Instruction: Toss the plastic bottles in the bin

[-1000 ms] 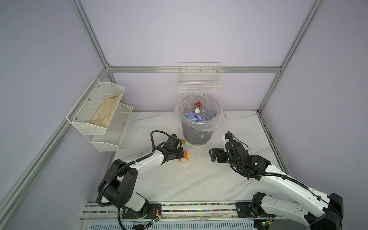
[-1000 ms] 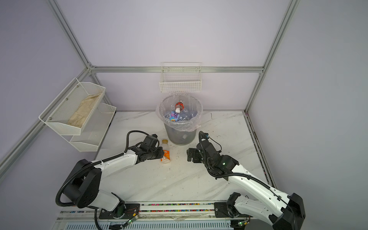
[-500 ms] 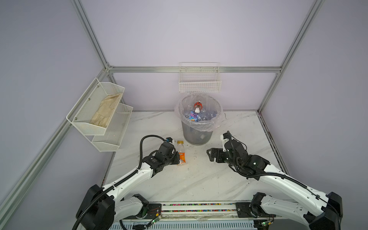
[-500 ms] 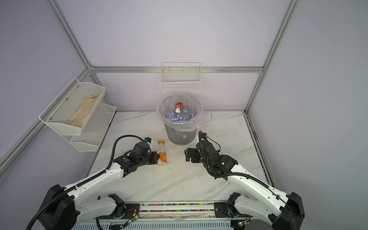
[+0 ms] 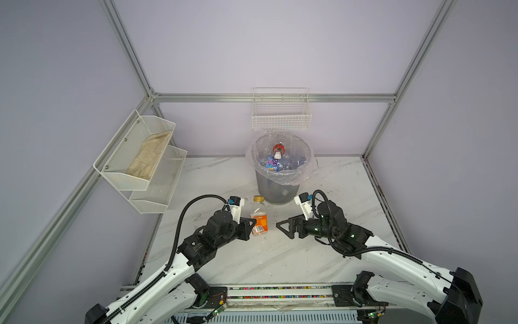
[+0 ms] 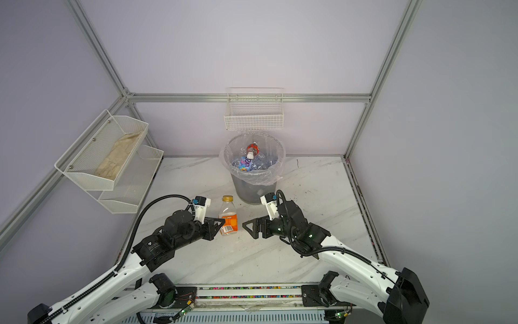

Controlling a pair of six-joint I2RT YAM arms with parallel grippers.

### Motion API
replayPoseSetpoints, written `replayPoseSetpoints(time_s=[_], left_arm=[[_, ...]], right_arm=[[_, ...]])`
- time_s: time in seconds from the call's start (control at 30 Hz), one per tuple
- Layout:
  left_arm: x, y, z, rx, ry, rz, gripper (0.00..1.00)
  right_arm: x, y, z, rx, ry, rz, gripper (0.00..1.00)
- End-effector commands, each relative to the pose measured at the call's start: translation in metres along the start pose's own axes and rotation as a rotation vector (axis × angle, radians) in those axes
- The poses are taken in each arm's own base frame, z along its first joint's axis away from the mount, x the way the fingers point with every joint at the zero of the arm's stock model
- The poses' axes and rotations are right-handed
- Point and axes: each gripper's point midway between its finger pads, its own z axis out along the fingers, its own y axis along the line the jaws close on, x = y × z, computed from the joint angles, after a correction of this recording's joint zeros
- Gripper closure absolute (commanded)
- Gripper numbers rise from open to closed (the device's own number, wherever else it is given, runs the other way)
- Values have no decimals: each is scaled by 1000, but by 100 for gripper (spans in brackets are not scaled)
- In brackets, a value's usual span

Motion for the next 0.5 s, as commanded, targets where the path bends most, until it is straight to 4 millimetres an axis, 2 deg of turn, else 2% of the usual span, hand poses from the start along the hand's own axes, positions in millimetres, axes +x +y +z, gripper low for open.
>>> replayPoseSetpoints(time_s=[0.0, 0.3, 0.47], left_arm=[[8, -14, -5, 95, 1, 45, 100], [6, -38, -22, 211, -12, 67, 100], [6, -49, -32, 265, -18, 78, 100]], right_arm=[[-16, 35, -5, -149, -35, -84, 2], [-25, 47, 4, -199, -30, -111, 3], [-30, 62, 3, -273, -39, -121, 7]])
